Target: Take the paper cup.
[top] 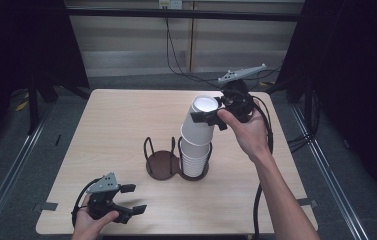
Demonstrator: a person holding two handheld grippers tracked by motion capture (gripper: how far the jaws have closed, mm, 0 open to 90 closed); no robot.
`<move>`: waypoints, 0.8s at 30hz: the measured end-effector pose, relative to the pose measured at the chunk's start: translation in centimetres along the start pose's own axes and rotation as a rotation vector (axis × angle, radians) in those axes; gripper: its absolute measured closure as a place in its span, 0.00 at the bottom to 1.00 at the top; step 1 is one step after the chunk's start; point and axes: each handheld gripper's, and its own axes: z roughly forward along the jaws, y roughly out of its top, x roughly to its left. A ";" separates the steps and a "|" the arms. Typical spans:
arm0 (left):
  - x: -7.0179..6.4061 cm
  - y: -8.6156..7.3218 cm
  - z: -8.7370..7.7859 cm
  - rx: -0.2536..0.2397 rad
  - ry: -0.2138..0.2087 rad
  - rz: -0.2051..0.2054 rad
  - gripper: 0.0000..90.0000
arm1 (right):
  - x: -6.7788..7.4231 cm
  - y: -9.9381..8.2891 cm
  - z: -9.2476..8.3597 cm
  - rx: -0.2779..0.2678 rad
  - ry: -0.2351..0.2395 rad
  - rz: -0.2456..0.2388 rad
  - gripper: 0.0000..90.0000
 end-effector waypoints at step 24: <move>-0.3 0.1 0.2 0.001 0.006 0.006 0.19 | -0.7 -0.7 -1.9 -0.093 0.028 0.060 0.27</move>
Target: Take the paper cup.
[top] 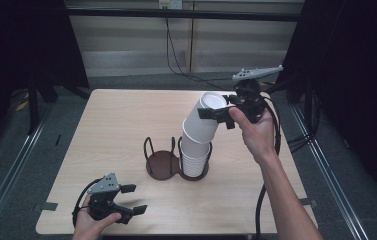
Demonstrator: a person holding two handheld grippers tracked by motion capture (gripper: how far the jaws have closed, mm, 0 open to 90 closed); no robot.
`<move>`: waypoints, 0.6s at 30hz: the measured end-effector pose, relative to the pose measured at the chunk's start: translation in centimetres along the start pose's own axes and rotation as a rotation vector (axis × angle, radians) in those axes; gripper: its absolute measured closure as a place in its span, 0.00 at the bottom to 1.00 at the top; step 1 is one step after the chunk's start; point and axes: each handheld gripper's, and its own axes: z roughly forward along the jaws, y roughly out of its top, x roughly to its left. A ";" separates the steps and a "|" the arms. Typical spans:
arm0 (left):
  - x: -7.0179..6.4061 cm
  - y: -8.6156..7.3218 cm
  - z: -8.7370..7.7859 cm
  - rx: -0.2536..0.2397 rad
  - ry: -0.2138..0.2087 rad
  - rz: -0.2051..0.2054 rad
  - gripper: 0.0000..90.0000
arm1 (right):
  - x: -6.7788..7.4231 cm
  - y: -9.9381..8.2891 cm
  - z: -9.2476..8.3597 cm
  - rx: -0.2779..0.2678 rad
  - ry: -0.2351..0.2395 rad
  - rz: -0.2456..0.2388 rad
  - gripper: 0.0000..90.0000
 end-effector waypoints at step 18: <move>-0.4 0.2 0.3 0.006 -0.006 0.006 0.19 | -1.1 -1.5 -2.9 -0.057 0.002 0.036 0.27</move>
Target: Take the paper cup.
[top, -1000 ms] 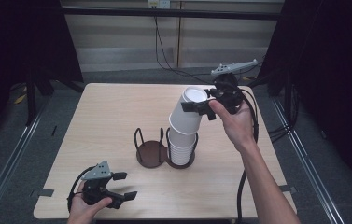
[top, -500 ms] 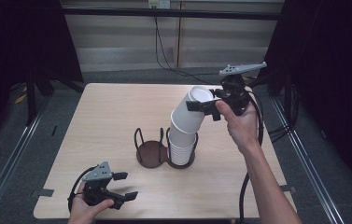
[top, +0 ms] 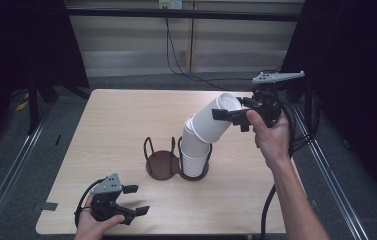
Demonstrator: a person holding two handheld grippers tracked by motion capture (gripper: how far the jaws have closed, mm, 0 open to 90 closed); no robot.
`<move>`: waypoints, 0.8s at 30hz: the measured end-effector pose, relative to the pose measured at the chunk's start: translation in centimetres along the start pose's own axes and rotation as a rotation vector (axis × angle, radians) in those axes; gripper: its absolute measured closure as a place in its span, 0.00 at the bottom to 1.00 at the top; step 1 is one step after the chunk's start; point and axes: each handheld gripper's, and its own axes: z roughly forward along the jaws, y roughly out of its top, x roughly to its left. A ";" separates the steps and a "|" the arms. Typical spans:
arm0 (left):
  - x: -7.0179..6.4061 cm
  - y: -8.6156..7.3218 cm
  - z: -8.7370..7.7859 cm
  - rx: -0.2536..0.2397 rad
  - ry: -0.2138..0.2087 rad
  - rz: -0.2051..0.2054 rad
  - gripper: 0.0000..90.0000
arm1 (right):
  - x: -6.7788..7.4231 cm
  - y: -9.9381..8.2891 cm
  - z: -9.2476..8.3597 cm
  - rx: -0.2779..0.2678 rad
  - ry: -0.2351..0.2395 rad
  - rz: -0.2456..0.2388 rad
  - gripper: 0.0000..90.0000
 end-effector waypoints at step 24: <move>0.1 3.3 0.7 -0.051 0.005 0.030 0.18 | -0.9 -1.9 -3.7 0.001 -0.006 0.039 0.27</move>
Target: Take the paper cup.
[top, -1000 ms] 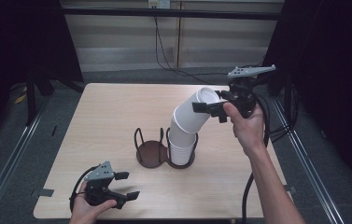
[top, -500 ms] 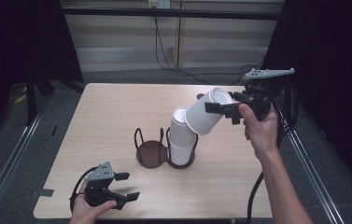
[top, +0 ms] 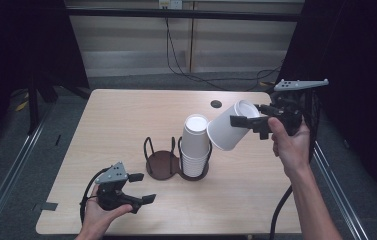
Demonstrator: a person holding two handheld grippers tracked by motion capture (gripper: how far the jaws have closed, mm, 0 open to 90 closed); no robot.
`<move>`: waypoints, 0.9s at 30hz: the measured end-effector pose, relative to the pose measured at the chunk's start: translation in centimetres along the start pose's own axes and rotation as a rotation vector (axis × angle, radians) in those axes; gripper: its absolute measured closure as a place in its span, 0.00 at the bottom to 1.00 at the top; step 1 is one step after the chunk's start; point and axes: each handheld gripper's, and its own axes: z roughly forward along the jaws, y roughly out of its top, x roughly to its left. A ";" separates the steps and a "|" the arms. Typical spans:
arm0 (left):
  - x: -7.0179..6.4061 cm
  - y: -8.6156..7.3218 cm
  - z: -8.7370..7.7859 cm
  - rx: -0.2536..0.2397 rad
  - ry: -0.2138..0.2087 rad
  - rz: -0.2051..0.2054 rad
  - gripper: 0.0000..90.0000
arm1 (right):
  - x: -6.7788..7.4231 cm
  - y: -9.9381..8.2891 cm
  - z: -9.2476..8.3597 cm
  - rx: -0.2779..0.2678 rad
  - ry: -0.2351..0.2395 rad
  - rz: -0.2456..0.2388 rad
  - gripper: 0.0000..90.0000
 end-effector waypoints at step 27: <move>-1.8 2.8 1.8 -0.049 -0.073 0.061 0.18 | 1.1 -6.0 0.7 0.045 0.045 0.009 0.28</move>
